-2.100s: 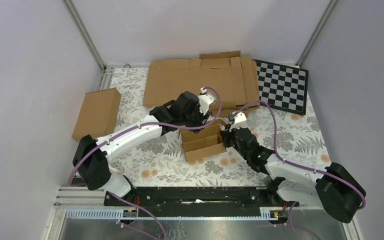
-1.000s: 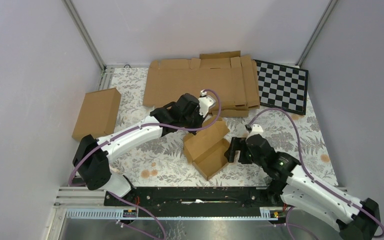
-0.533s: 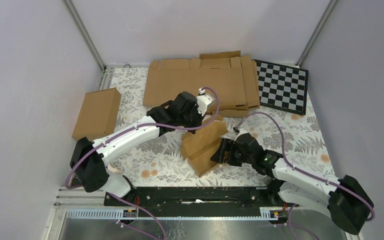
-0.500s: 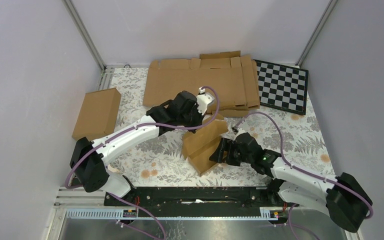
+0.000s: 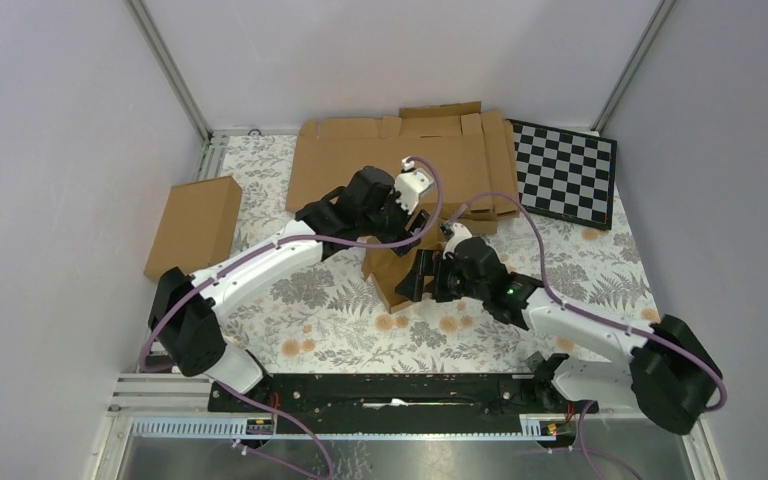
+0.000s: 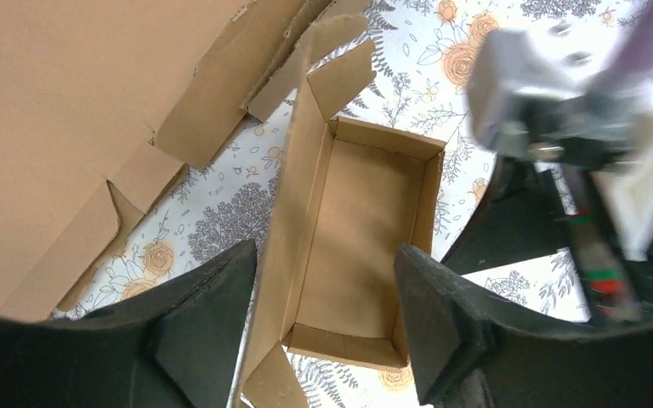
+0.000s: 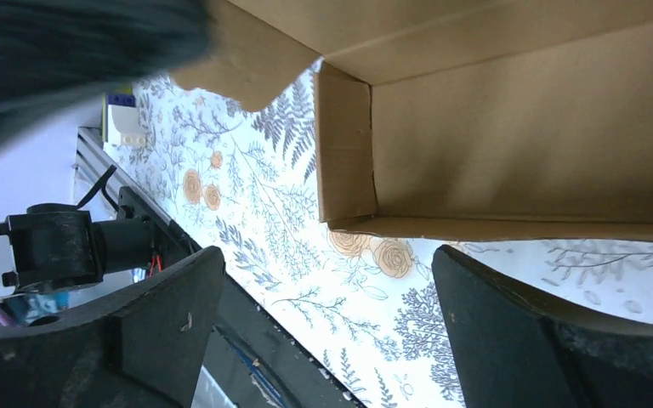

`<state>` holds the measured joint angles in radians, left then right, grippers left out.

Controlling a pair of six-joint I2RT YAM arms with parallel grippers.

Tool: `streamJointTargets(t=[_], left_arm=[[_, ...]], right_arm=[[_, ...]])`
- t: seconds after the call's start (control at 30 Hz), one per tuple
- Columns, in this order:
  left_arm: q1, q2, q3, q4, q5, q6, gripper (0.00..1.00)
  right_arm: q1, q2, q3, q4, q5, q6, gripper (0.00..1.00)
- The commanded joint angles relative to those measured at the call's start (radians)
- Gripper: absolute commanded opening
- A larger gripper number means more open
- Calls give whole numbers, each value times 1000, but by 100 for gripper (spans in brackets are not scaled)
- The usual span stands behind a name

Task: Fold the paper box

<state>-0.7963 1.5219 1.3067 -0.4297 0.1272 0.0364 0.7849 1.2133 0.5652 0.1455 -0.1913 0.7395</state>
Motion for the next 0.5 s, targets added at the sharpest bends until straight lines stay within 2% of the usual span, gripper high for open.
streamJointTargets(t=[0.0,0.1,0.17,0.3,0.4,0.47], left_arm=[[2,-56,21,62,-69,-1,69],[2,-83,12,45,-138,-31,72],[7,-105,7,25,-214,-98,75],[41,-188,-32,-4,-285,-208,78],[43,-293,-132,26,-318,-265,91],[45,-362,-198,42,-343,-326,95]], right_arm=[[-5,-129,76,-135,160,-215,100],[-18,-193,121,-261,296,-288,100],[-49,-211,159,-311,320,-321,100],[-216,-175,260,-400,201,-368,100],[-325,-130,303,-397,101,-398,99],[-357,-87,309,-310,52,-423,99]])
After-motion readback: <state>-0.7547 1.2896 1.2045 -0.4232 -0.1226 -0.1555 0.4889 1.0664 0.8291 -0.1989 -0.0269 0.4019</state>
